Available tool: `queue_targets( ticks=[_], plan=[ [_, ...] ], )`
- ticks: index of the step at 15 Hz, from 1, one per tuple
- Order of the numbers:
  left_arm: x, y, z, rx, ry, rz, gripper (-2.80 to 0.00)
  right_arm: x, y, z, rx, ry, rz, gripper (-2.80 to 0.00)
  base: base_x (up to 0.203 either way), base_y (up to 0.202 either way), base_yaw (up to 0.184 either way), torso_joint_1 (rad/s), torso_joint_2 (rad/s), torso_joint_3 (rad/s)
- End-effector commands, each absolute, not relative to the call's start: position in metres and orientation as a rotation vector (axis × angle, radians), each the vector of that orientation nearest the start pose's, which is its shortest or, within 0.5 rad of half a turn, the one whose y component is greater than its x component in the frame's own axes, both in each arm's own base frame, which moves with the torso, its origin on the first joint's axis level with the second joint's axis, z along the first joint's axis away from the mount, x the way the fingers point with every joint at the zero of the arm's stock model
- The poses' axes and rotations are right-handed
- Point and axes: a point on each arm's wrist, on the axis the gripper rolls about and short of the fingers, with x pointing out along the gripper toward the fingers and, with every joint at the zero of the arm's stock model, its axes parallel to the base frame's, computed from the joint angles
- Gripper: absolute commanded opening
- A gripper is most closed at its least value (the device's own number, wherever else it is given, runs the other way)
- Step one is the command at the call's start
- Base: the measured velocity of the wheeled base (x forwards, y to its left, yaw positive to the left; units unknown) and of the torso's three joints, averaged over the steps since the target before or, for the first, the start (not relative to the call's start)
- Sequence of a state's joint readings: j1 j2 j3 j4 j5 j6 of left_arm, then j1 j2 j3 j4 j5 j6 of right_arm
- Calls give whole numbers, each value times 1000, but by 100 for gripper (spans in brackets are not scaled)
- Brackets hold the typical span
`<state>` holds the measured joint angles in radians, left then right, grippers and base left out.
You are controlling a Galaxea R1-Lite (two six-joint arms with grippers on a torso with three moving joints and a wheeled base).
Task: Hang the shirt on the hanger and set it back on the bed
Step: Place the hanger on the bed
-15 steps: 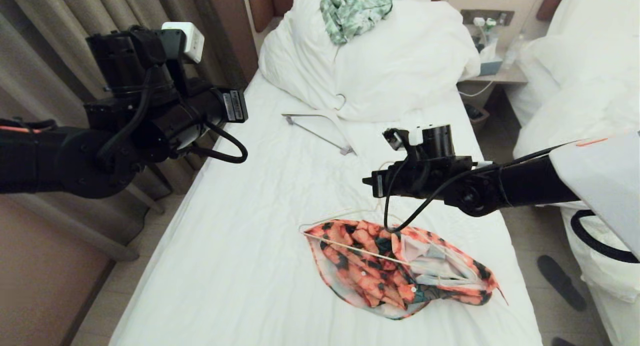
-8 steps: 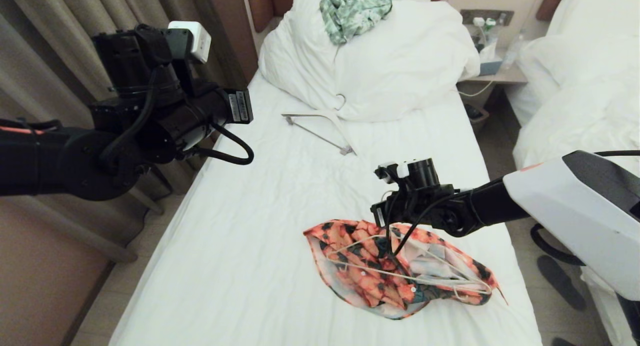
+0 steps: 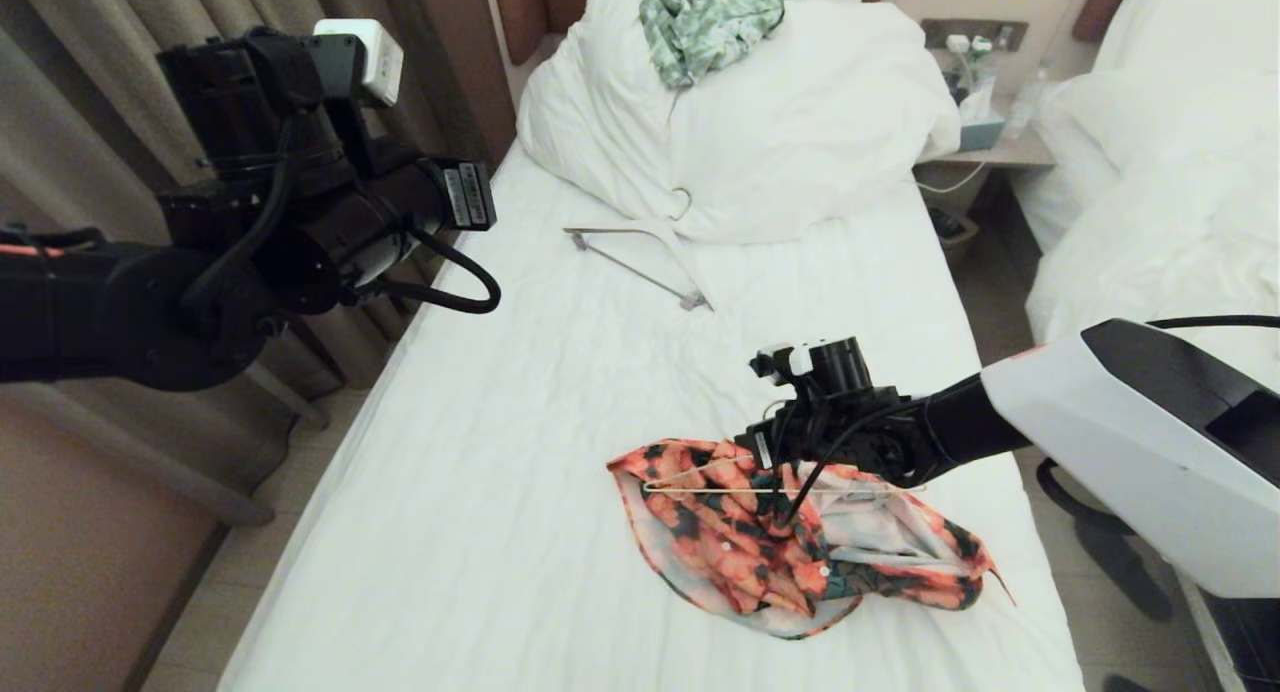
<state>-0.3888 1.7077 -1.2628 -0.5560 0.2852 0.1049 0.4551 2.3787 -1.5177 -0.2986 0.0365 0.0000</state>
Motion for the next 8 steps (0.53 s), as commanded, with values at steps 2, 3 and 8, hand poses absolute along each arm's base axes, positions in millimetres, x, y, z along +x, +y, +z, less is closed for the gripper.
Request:
queue_targets(
  ticks=[2,3,8],
  plan=[
    [306,-110,309,61,-133,-76,-280,422,205,79,-131,557,450,0,0,0,0,0,0,0],
    [306,-107,310,61,-137,-68,-280,421,202,80,-151,578,440,0,0,0,0,0,0,0],
    [301,-89,320,50,-165,-67,-280,405,192,106,-206,724,412,0,0,0,0,0,0,0]
  ],
)
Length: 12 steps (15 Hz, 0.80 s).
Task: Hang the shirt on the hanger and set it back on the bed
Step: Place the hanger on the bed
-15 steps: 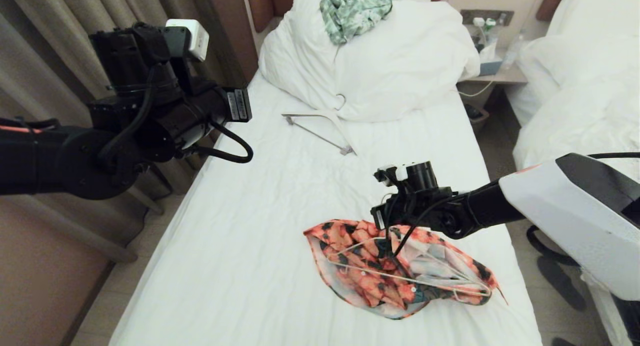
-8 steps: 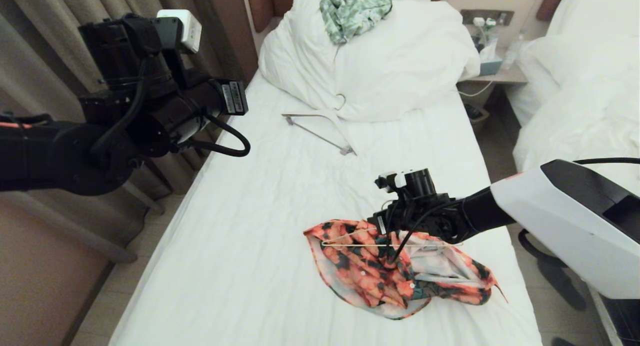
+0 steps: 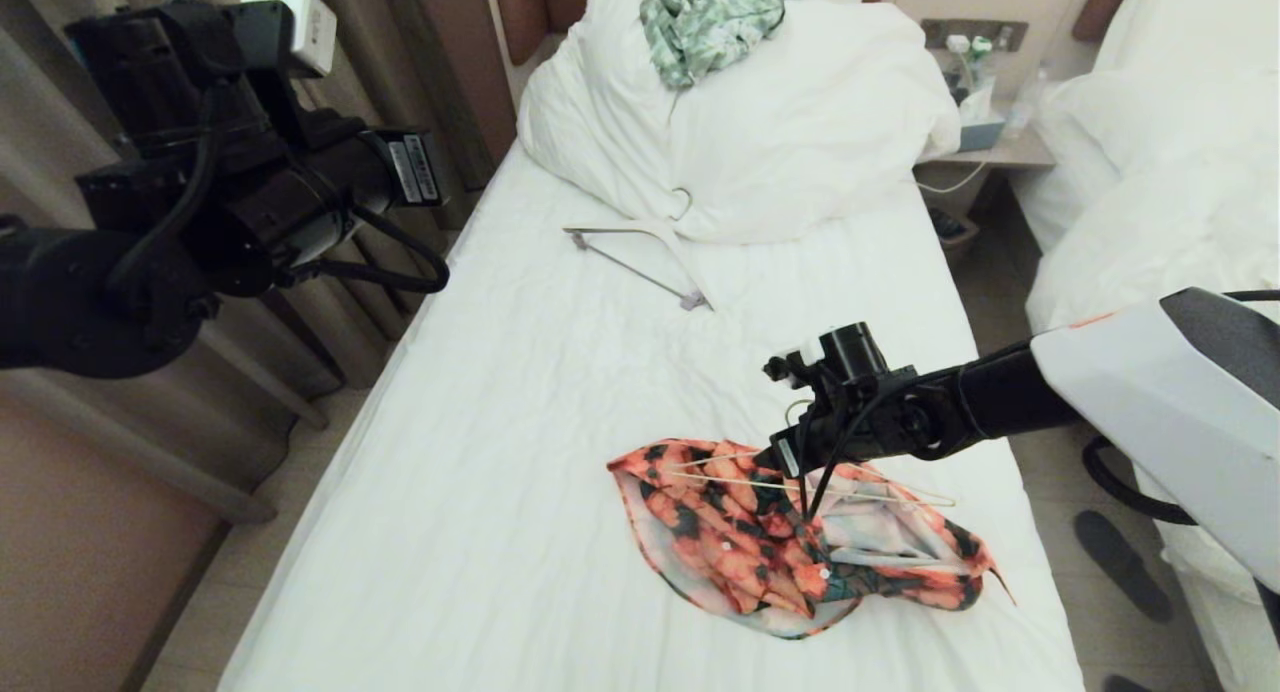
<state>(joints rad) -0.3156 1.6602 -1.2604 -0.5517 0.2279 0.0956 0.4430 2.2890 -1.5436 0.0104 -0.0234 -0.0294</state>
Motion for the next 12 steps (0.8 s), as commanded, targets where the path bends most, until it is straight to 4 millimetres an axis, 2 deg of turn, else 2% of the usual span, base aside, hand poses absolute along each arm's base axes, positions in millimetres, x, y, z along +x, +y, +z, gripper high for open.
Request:
queue_targets(
  ticks=[1,3,7,10,12],
  plan=[
    [302,-88,320,48,-167,-64,-280,403,191,118,-171,739,407,0,0,0,0,0,0,0],
    [300,-88,321,47,-168,-64,-280,393,188,145,-69,812,452,0,0,0,0,0,0,0],
    [299,-90,320,47,-166,-73,-280,379,174,173,52,1045,499,0,0,0,0,0,0,0],
    [300,-95,317,50,-156,-86,-280,372,171,179,83,1214,540,0,0,0,0,0,0,0],
    [300,-98,316,52,-152,-94,-280,373,171,177,77,1218,557,0,0,0,0,0,0,0]
  ],
)
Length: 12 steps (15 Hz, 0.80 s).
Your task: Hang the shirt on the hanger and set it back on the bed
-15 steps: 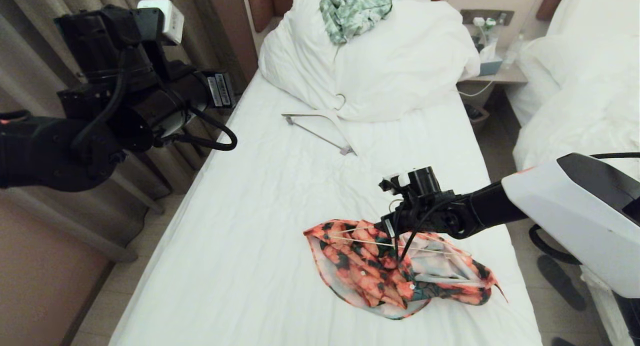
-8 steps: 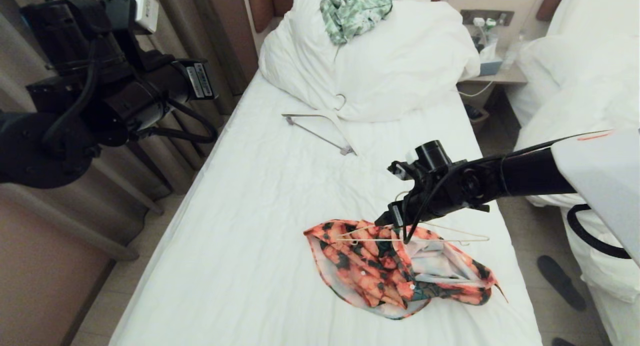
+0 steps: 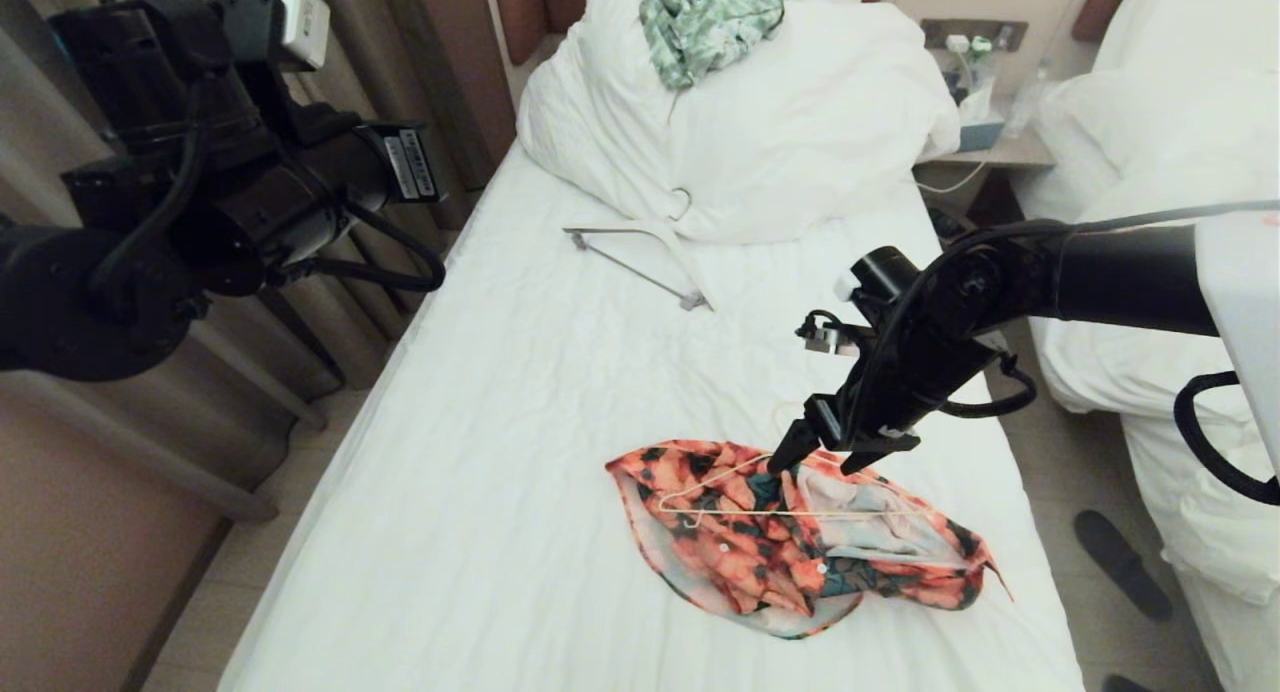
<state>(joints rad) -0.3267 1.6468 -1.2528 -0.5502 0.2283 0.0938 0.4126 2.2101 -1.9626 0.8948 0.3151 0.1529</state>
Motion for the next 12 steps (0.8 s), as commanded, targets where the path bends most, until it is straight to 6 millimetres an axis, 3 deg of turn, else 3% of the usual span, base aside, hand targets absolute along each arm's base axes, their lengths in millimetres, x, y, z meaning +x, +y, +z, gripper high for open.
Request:
queue_targets(
  ticks=[1,2,3,7,9,12],
  plan=[
    [300,-99,316,53,-151,-97,-280,374,172,174,69,1225,552,0,0,0,0,0,0,0],
    [300,-100,315,53,-150,-100,-280,375,172,171,67,1231,547,0,0,0,0,0,0,0],
    [301,-100,314,54,-146,-102,-280,376,172,169,65,1236,546,-280,0,0,0,0,0,0],
    [300,-101,313,54,-144,-103,-280,375,171,171,55,1229,534,-280,0,0,0,0,0,0],
    [298,-97,310,53,-135,-96,-280,373,165,175,12,1208,437,-280,0,0,0,0,0,0],
    [301,-89,297,78,-91,-73,-280,354,145,209,37,1126,336,-280,0,0,0,0,0,0]
  ],
)
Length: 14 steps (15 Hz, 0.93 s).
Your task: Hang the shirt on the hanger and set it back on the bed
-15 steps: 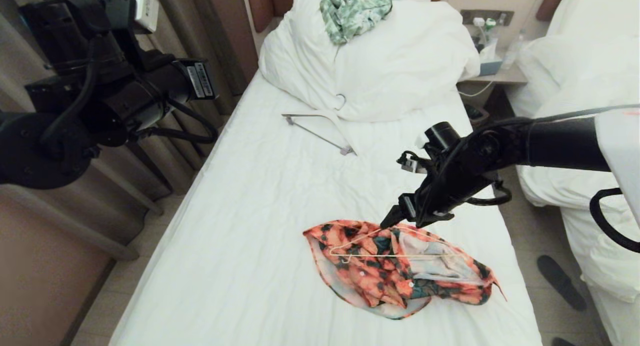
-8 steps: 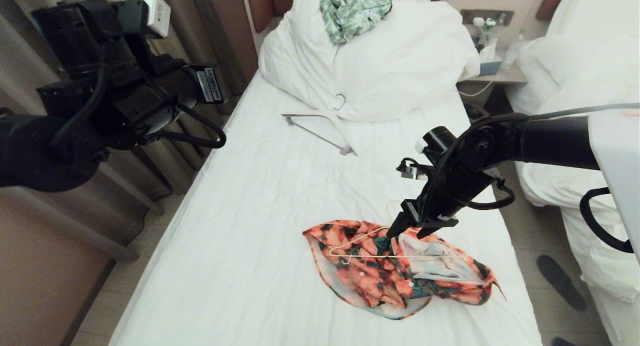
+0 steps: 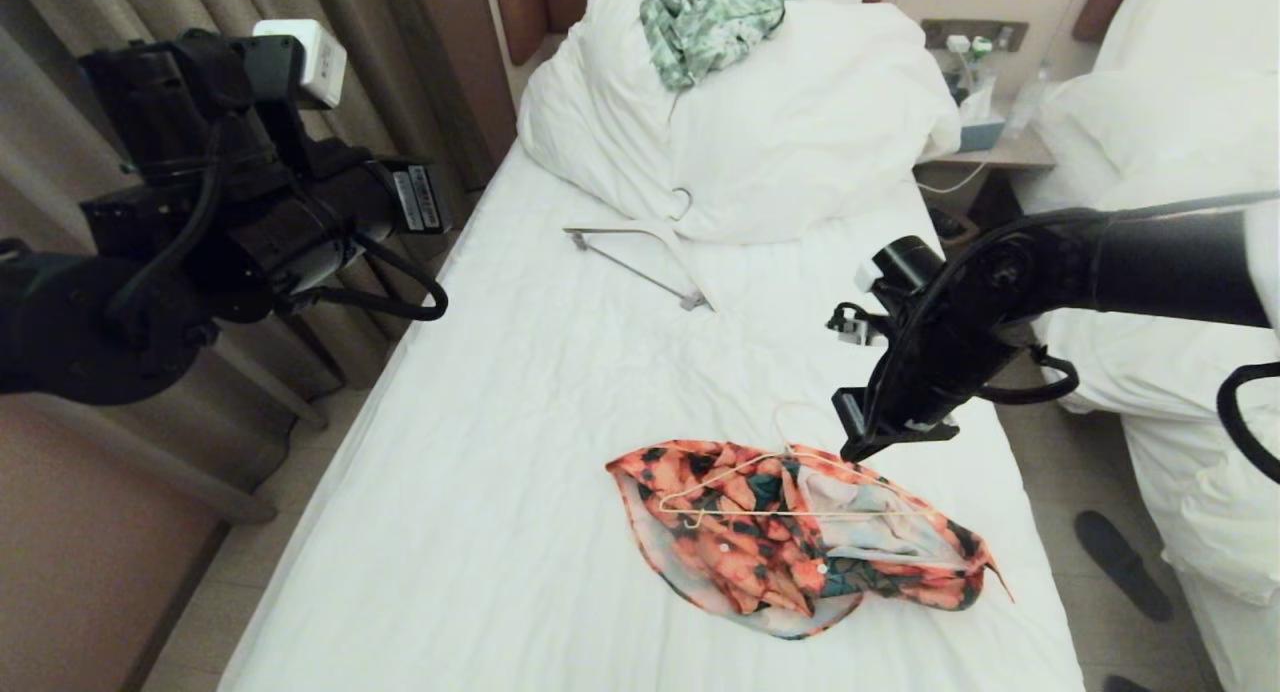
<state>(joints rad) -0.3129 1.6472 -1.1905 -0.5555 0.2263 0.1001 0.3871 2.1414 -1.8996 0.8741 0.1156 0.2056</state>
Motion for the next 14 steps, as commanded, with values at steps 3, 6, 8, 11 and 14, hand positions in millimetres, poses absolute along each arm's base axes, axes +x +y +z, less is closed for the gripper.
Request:
queue_targets(
  ticks=[3,6,8,11,14],
  plan=[
    [282,-80,300,70,-98,-68,-280,321,127,235,51,996,219,-280,0,0,0,0,0,0],
    [243,-68,293,74,-71,-48,-280,265,114,247,27,829,159,-280,0,0,0,0,0,0],
    [214,-58,289,82,-34,4,-280,221,98,258,25,702,151,-280,0,0,0,0,0,0],
    [172,-42,280,85,-16,45,-280,163,66,277,66,535,126,-280,0,0,0,0,0,0],
    [147,-6,274,55,-32,248,-280,103,28,294,138,351,47,-280,0,0,0,0,0,0]
  ],
)
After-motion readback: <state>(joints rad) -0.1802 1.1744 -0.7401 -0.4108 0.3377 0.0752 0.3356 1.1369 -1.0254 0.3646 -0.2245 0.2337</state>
